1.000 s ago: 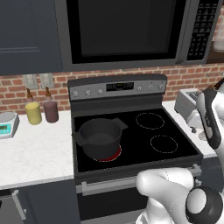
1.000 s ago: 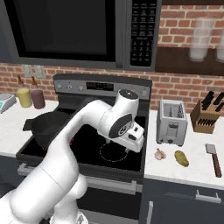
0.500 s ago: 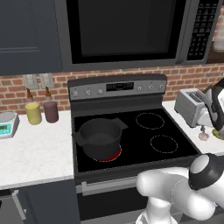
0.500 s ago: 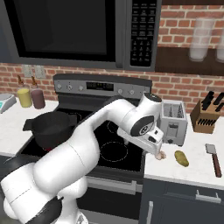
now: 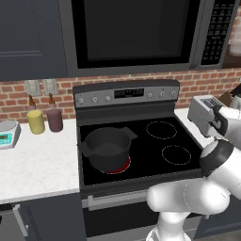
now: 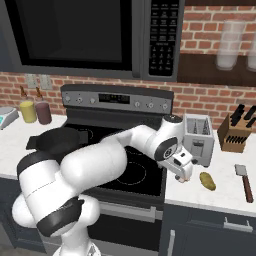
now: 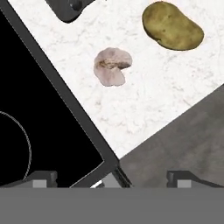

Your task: Put the potato and garlic in the pot. Retrieve the spatula and lightly stir the vegetables in the pot.

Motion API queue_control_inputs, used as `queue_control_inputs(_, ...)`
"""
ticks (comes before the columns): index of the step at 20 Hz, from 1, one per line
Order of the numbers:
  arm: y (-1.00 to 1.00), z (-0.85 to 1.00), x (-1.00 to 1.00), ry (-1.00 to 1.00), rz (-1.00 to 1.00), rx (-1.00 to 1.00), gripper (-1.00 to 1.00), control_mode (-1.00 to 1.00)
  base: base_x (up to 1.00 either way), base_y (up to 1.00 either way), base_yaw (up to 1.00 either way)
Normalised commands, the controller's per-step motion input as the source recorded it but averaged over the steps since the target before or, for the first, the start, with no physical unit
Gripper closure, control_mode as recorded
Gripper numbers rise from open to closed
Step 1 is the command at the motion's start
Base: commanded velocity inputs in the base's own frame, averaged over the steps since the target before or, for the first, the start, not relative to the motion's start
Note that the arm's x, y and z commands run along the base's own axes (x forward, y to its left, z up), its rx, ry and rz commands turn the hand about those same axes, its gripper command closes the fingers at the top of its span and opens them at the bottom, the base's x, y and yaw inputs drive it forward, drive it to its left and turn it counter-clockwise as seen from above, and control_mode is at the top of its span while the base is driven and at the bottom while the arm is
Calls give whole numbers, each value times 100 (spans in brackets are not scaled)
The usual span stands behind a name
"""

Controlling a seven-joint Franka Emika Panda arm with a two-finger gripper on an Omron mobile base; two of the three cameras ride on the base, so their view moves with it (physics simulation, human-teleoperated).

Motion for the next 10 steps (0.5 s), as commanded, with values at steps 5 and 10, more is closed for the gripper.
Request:
queue_control_inputs(5, -9, -18, 18, 2, -7, -1, -100, -100, 0, 0, 0)
queue_control_inputs(10, -20, -10, 23, 1, -4, 2, -100, -100, 0, 0, 0)
